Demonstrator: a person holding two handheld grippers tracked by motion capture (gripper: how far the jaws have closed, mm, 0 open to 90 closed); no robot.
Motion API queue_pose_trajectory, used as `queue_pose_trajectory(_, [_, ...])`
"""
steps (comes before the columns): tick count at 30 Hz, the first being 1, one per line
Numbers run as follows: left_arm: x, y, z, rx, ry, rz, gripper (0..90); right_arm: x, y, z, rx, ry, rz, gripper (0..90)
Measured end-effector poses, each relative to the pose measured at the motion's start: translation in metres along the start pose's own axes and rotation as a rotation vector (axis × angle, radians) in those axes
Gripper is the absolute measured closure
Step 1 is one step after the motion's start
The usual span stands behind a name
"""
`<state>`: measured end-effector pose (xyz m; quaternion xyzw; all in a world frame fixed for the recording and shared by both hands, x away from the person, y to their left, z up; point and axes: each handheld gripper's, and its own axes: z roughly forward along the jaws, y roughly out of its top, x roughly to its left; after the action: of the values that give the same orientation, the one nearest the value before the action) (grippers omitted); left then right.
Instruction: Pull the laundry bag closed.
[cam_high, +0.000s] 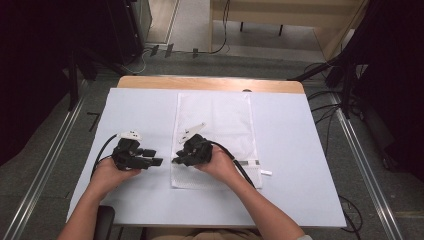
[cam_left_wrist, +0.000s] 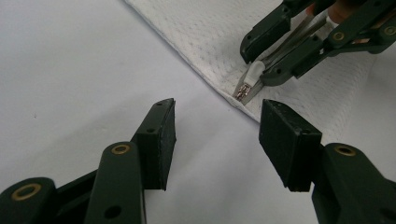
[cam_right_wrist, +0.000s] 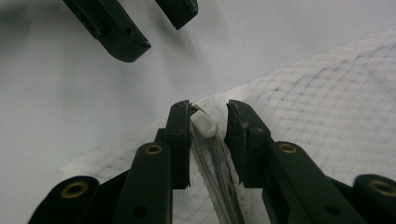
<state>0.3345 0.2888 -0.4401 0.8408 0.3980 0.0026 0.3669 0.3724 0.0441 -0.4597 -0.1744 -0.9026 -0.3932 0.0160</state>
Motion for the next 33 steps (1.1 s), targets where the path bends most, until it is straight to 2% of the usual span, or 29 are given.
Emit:
queue_pose_trajectory(4, [0.000,0.000,0.000,-0.004,-0.003,-0.005,46.6,-0.001,-0.001,0.006,0.009,0.013,0.006,73.2])
queue_pose_trajectory(6, [0.000,0.000,0.001,-0.004,-0.002,-0.005,46.6,0.000,-0.001,0.008,0.012,0.013,-0.001,75.5])
queue_pose_trajectory(7, [-0.001,0.000,0.001,-0.002,-0.006,-0.004,46.7,0.002,0.000,0.008,0.012,0.013,-0.009,80.1])
queue_pose_trajectory(11, [-0.002,0.000,0.002,0.002,-0.005,-0.008,46.8,0.002,0.001,0.006,0.015,0.028,0.003,83.4])
queue_pose_trajectory(16, [-0.008,0.001,0.003,0.001,-0.024,-0.004,46.9,0.002,0.005,0.003,0.010,0.031,-0.007,84.0])
queue_pose_trajectory(20, [-0.014,0.000,0.007,0.013,-0.008,-0.008,46.4,0.004,0.012,0.000,0.004,0.031,-0.018,84.5])
queue_pose_trajectory(24, [-0.018,0.000,0.010,0.013,-0.021,-0.019,46.6,0.004,0.014,-0.002,0.001,0.030,-0.023,84.8])
queue_pose_trajectory(27, [-0.020,0.001,0.014,0.030,-0.027,-0.013,46.6,0.004,0.016,-0.004,-0.005,0.033,-0.017,85.2])
queue_pose_trajectory(33, [-0.017,0.006,0.027,0.041,-0.053,-0.039,47.5,0.004,0.017,-0.006,-0.016,0.030,-0.017,87.8])
